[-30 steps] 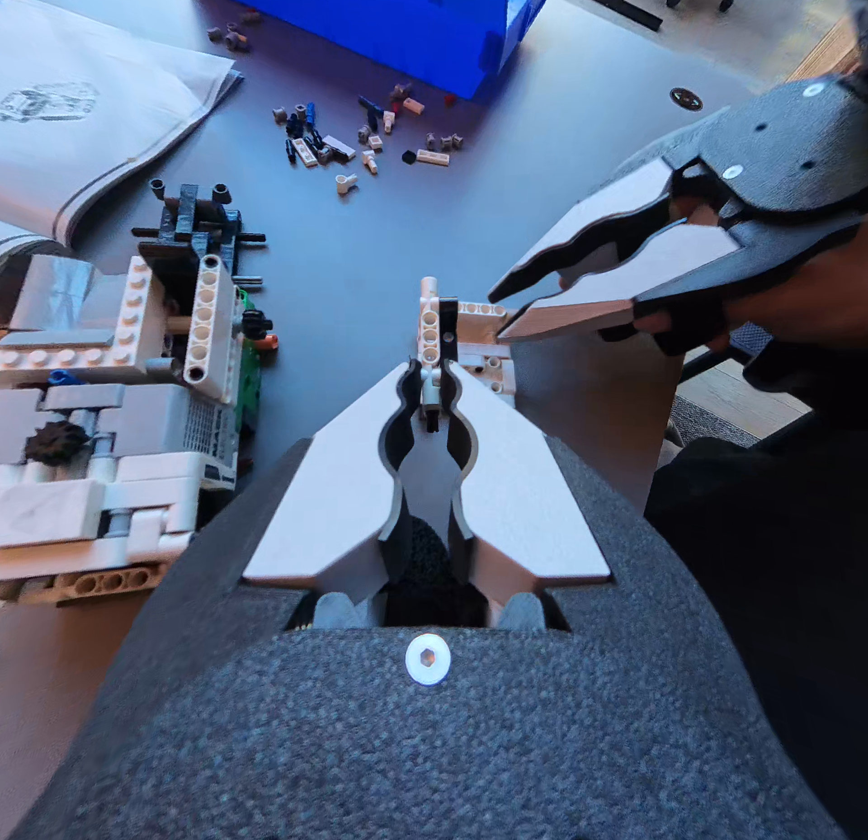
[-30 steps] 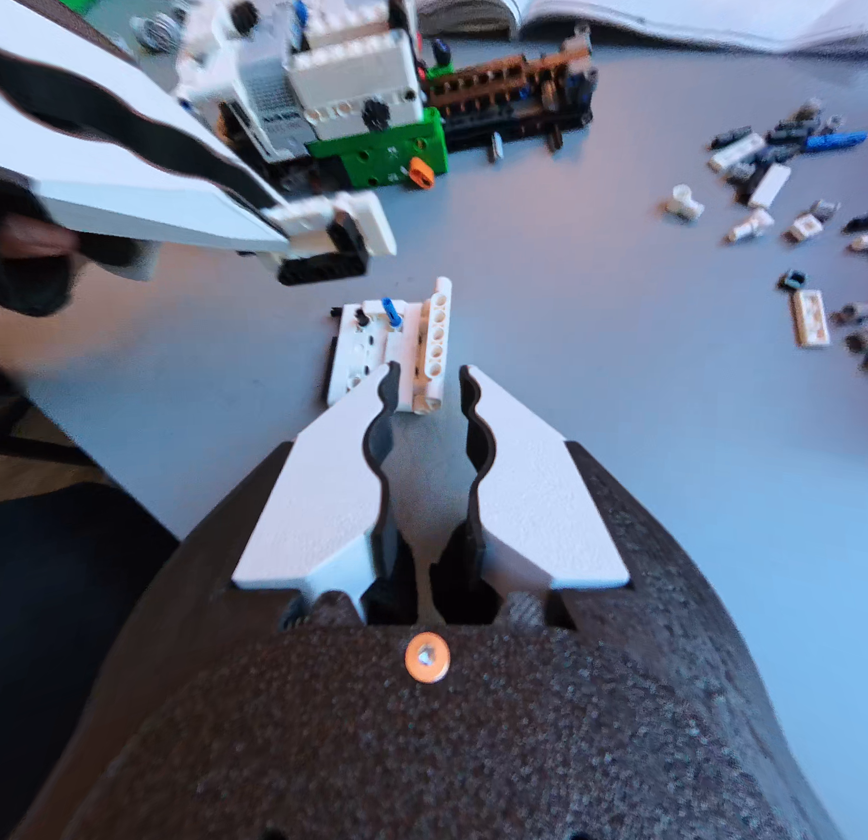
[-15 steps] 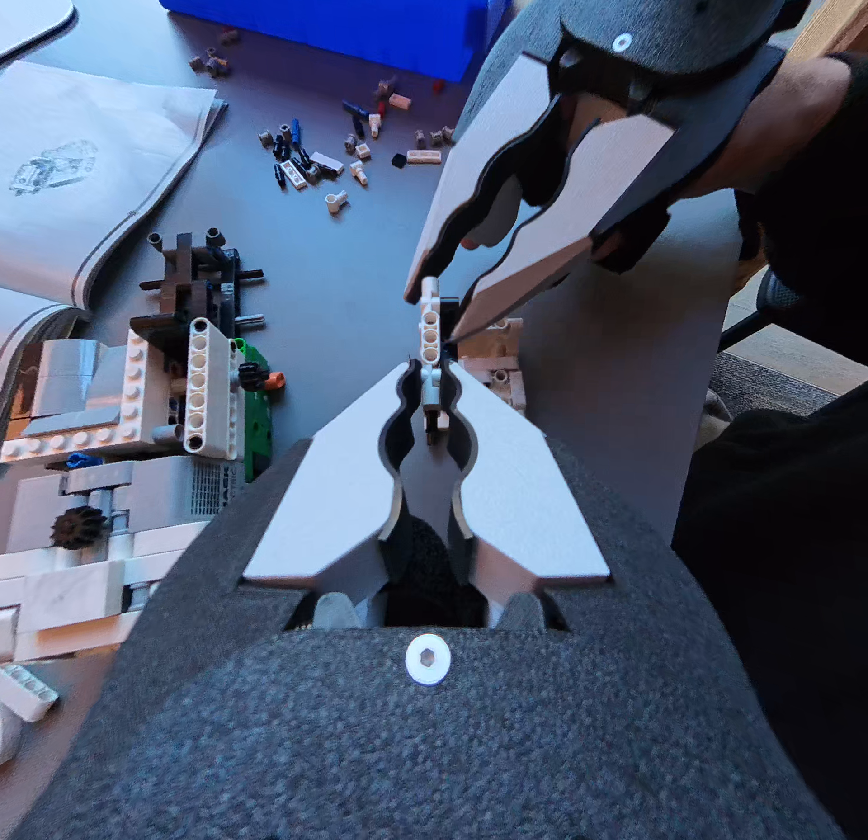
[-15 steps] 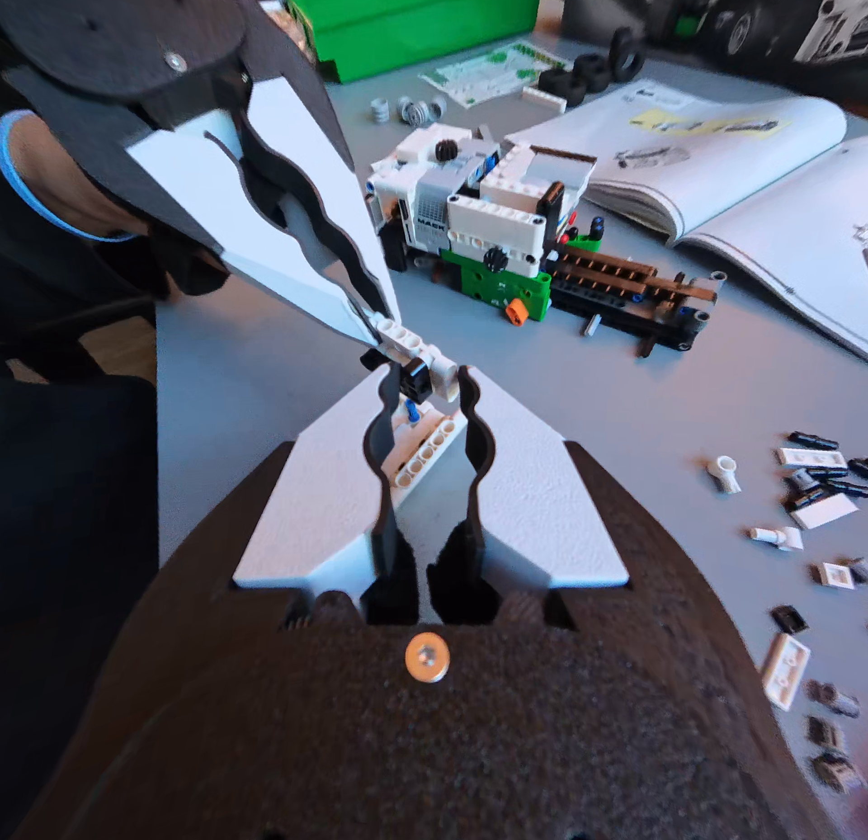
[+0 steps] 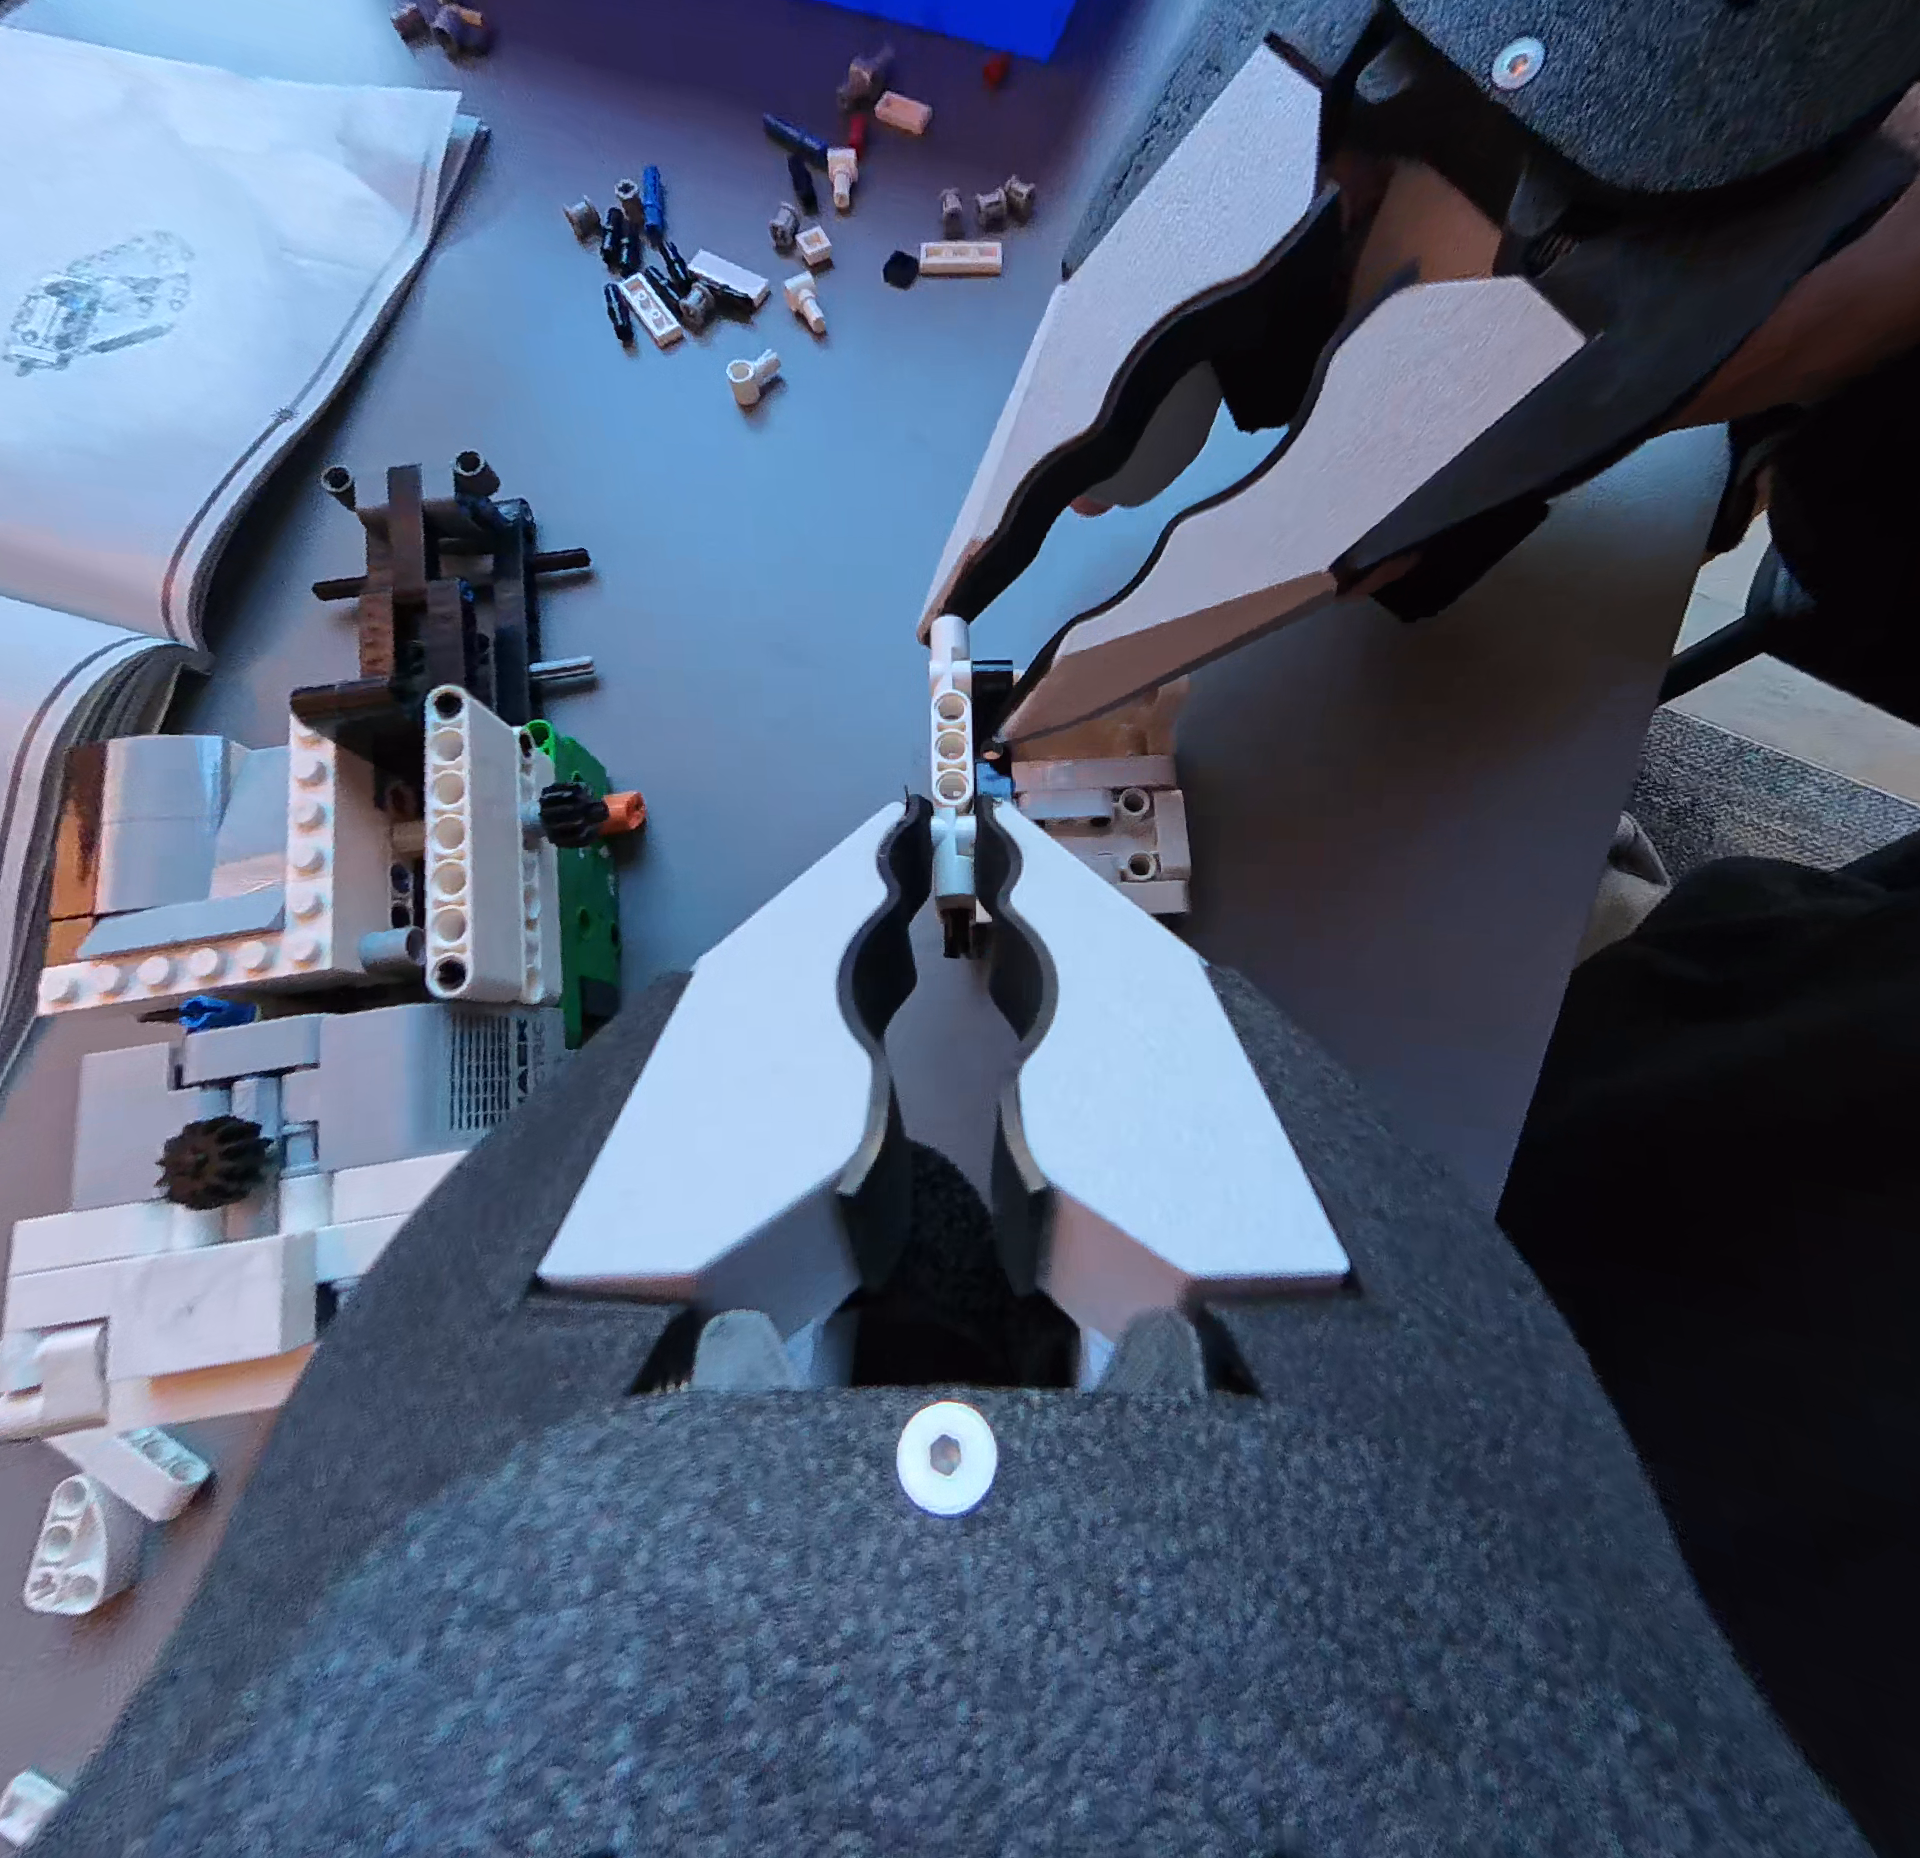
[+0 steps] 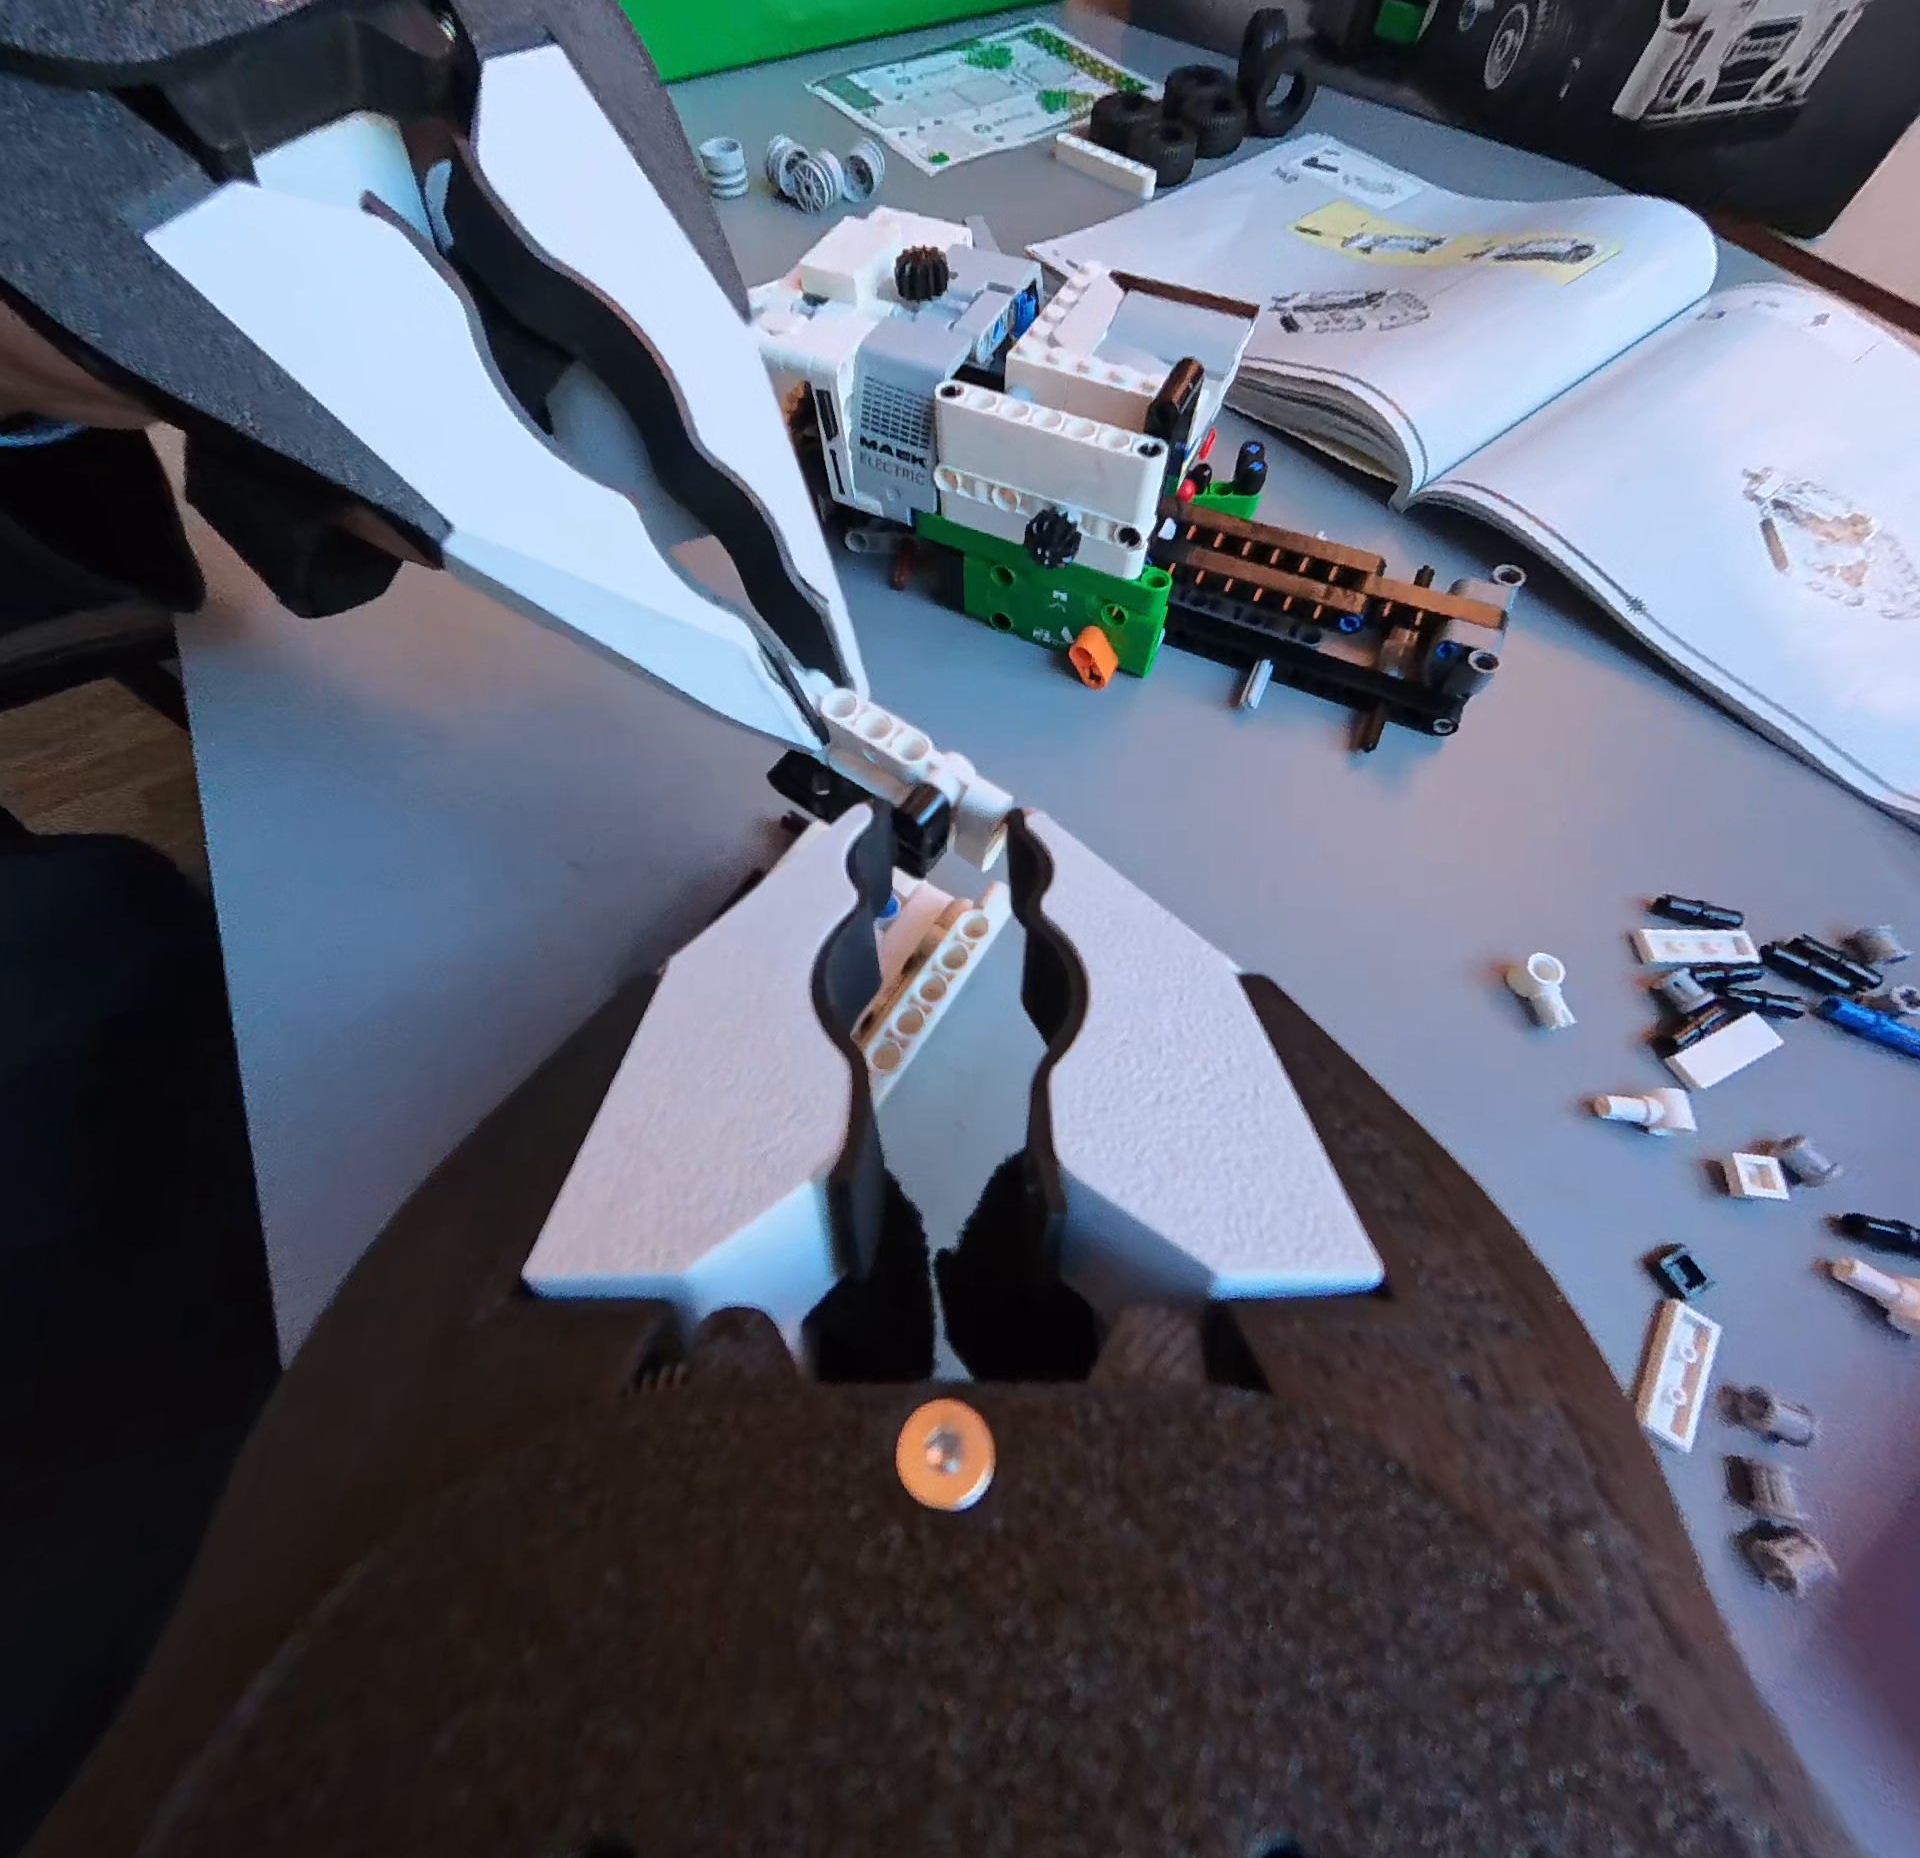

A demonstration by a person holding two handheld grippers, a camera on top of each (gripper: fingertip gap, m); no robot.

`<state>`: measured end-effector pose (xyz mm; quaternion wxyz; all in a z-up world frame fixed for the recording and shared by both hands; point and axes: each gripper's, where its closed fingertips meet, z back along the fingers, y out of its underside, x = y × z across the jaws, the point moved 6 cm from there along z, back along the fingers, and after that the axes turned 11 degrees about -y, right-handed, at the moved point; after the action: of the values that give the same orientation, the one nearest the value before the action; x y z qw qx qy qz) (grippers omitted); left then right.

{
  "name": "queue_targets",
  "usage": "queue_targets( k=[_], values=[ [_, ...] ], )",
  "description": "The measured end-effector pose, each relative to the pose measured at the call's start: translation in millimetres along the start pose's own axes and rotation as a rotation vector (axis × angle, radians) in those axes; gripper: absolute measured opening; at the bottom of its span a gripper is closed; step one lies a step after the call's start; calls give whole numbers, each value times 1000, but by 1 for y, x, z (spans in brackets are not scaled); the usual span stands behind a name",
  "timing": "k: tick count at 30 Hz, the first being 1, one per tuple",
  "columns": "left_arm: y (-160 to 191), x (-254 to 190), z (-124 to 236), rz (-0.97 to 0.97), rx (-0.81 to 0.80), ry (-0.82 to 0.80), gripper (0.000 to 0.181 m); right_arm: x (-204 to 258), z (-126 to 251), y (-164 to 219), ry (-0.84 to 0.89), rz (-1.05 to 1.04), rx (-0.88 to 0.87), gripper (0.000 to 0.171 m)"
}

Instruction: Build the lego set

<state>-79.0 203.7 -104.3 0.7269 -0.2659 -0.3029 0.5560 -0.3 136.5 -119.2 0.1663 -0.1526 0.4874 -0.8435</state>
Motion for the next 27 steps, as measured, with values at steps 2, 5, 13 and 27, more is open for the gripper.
queue_targets(
  k=[2,5,13,27],
  values=[
    [0,-2,-2,-7,9,-2,7,0,0,2,13,14,19,21],
    [1,-5,-3,6,6,3,7,1,2,4,19,26,34,21],
    [9,-5,-2,15,13,1,7,4,1,6,-4,2,26,22],
    [68,1,28,67,73,21,7,6,0,26,157,-144,242,22]
  ],
)
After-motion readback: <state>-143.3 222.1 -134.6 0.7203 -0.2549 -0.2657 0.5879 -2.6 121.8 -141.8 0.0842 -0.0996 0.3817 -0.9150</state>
